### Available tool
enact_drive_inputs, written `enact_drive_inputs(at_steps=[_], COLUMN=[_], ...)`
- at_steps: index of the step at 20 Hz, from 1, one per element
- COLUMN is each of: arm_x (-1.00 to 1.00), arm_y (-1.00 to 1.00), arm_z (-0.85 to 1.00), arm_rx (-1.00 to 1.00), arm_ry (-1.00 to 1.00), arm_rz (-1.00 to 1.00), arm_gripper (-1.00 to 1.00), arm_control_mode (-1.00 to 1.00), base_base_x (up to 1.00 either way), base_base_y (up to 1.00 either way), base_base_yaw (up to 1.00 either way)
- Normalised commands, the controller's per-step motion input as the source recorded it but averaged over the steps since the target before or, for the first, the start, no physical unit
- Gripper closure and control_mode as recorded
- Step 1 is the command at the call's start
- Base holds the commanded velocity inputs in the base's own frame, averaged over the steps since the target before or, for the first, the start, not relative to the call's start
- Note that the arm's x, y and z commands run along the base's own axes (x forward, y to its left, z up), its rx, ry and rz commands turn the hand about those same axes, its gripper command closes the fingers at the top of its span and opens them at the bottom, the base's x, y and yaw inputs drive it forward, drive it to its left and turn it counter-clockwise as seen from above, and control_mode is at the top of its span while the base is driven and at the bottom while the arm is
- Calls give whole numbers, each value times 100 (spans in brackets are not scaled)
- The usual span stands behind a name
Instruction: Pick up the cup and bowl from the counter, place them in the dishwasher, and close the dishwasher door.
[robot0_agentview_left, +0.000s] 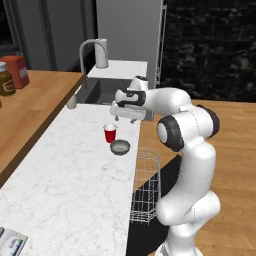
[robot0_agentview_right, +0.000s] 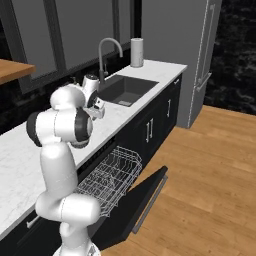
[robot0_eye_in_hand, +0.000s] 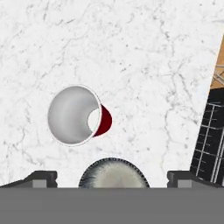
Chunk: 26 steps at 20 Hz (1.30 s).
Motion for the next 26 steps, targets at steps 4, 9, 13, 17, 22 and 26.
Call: enact_drive_inputs(at_steps=[4,9,13,17,22,26], arm_x=[36,36,50,11,2,0], arm_y=[27,10,17,2,1,3], arm_z=[-41,-30,-37,-30,-39,-17], arm_rx=[-2,0,0,0,0,0], arm_ry=[1,4,11,12,14,6], arm_rz=[0,0,0,0,0,0], arm_gripper=[-100,-100,-100,-100,100,100], arm_control_mode=[-100,-100,-100,-100,-100,-100], base_base_x=[0,0,0,0,0,0], base_base_y=[0,0,0,0,0,0], base_base_yaw=[0,0,0,0,0,0])
